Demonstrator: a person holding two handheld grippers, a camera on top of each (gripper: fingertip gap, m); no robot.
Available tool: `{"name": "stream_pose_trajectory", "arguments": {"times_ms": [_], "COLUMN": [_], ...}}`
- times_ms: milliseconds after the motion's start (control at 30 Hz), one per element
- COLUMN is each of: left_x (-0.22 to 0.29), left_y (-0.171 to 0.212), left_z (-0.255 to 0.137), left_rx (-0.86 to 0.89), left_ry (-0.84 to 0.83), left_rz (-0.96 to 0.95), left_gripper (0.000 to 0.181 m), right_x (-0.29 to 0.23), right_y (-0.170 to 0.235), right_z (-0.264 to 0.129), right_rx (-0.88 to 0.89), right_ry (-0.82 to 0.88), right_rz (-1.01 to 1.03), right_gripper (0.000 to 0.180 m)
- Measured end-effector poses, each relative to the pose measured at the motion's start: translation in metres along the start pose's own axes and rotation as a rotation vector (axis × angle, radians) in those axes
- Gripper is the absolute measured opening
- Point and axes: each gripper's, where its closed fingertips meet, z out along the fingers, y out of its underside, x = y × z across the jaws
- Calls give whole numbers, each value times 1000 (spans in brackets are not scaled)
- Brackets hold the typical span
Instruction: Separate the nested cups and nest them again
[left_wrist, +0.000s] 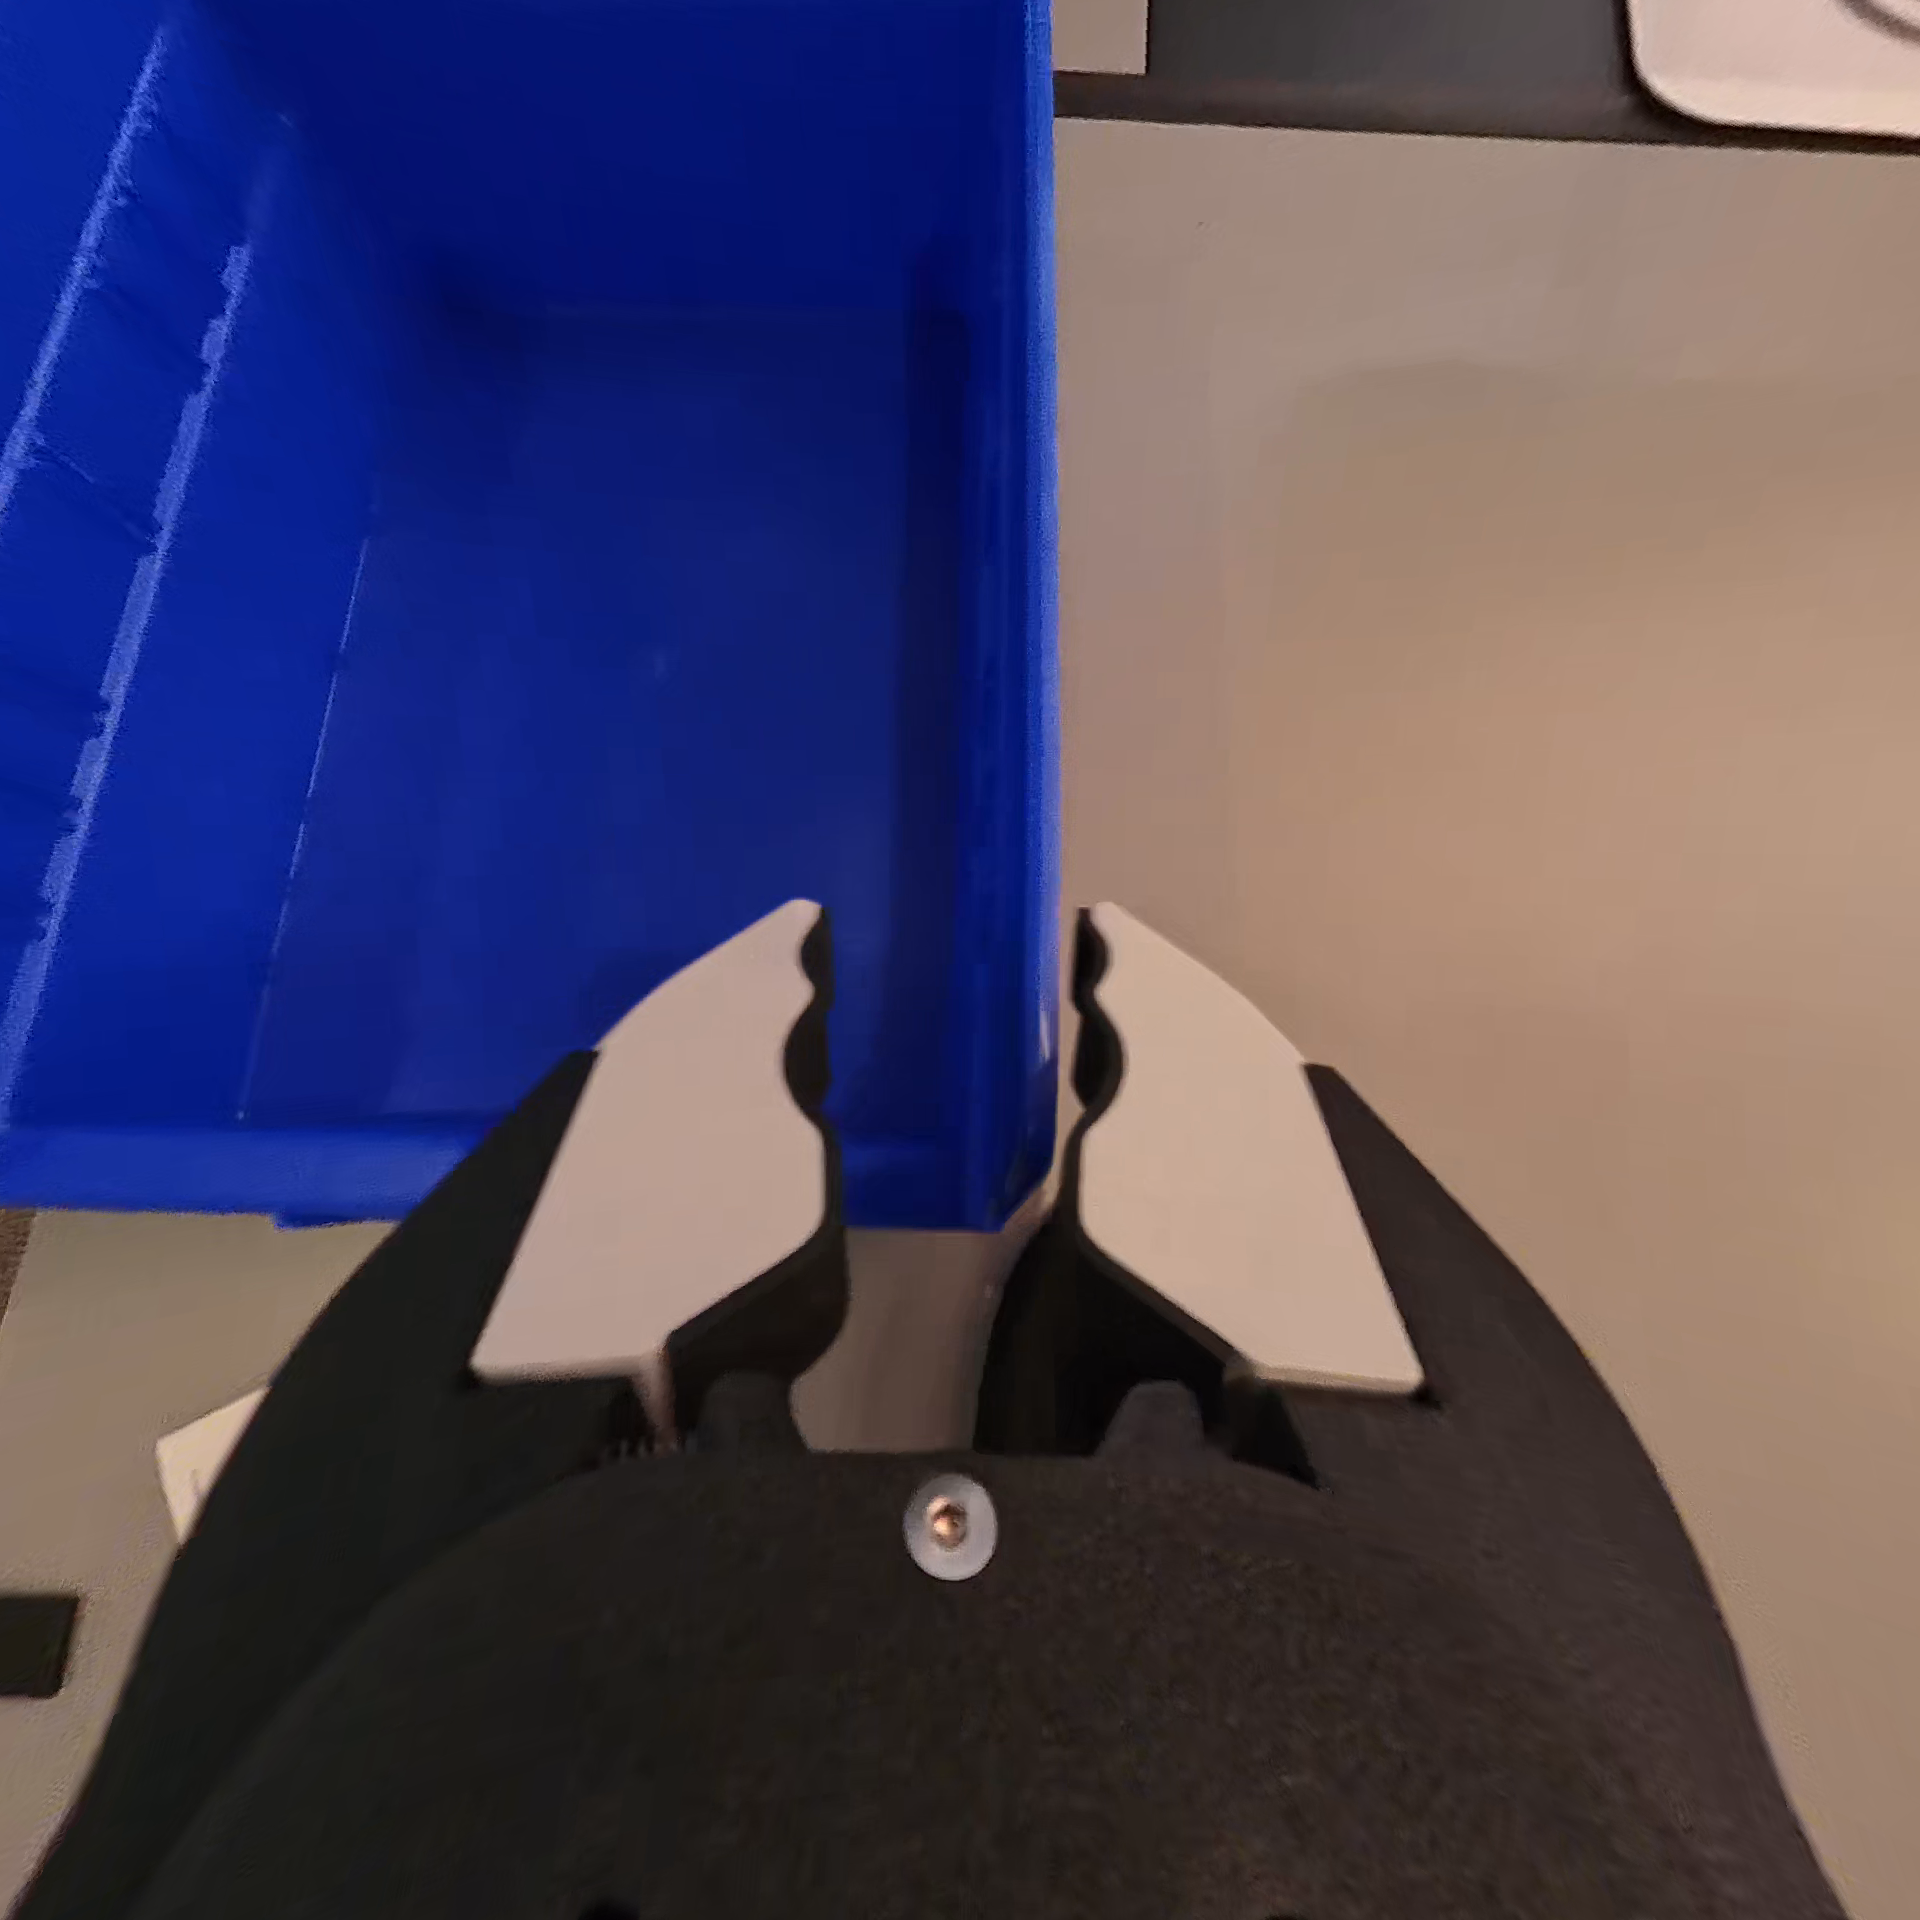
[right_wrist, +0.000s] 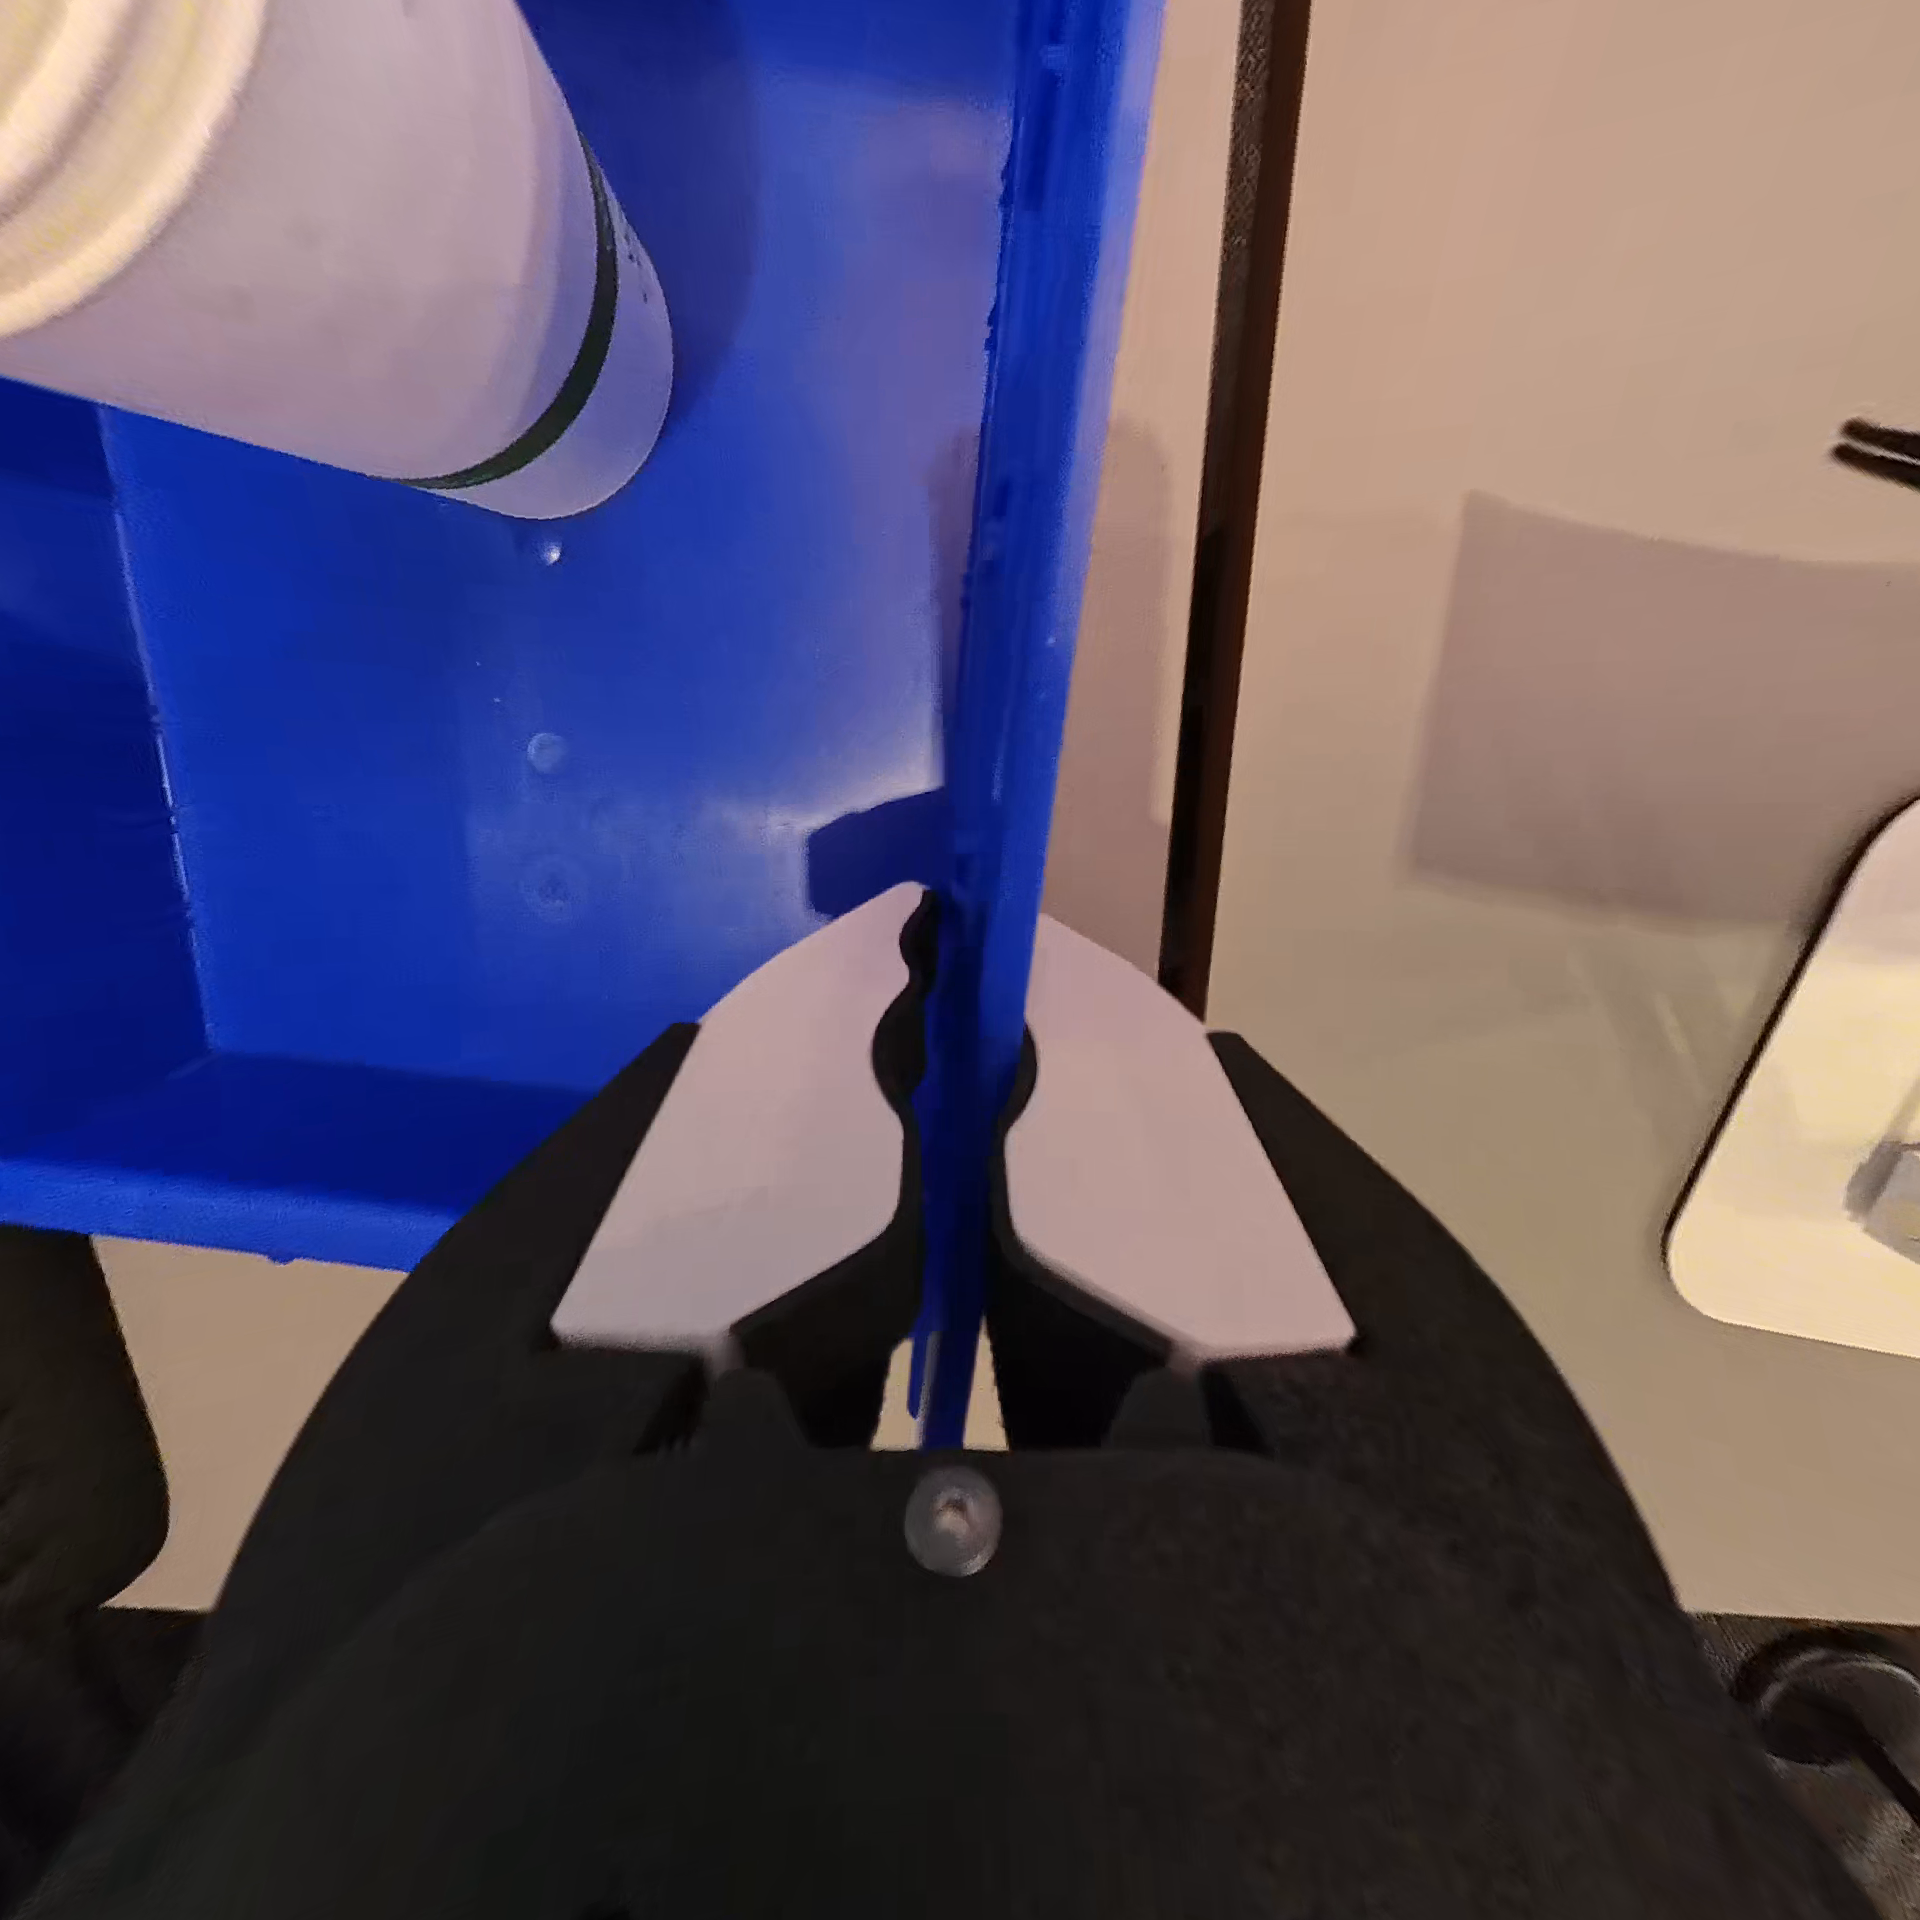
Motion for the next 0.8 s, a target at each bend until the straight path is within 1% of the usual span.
{"name": "stream_pose_trajectory", "arguments": {"times_ms": [67,100,200,367,667,800], "left_x": [7,12,23,45,143,189], "left_y": [-1,-3,-10,-14,-7,0], "left_z": [11,16,24,30,21,12], "left_rx": [-6,-5,2,-20,-4,11], "left_ry": [27,55,109,42,105,128], "left_rz": [4,-9,-15,86,140,201], "left_gripper": [18,12,14,10,10,8], "right_x": [0,0,-3,-16,-57,-81], "right_y": [0,1,2,0,-3,-2], "right_z": [1,0,0,1,3,4], "right_rx": [4,6,4,26,20,15], "right_ry": [-2,-3,-1,-4,-3,-18], "right_rz": [-8,-6,-21,-41,-78,-110], "right_gripper": [6,6,6,6,7,8]}}
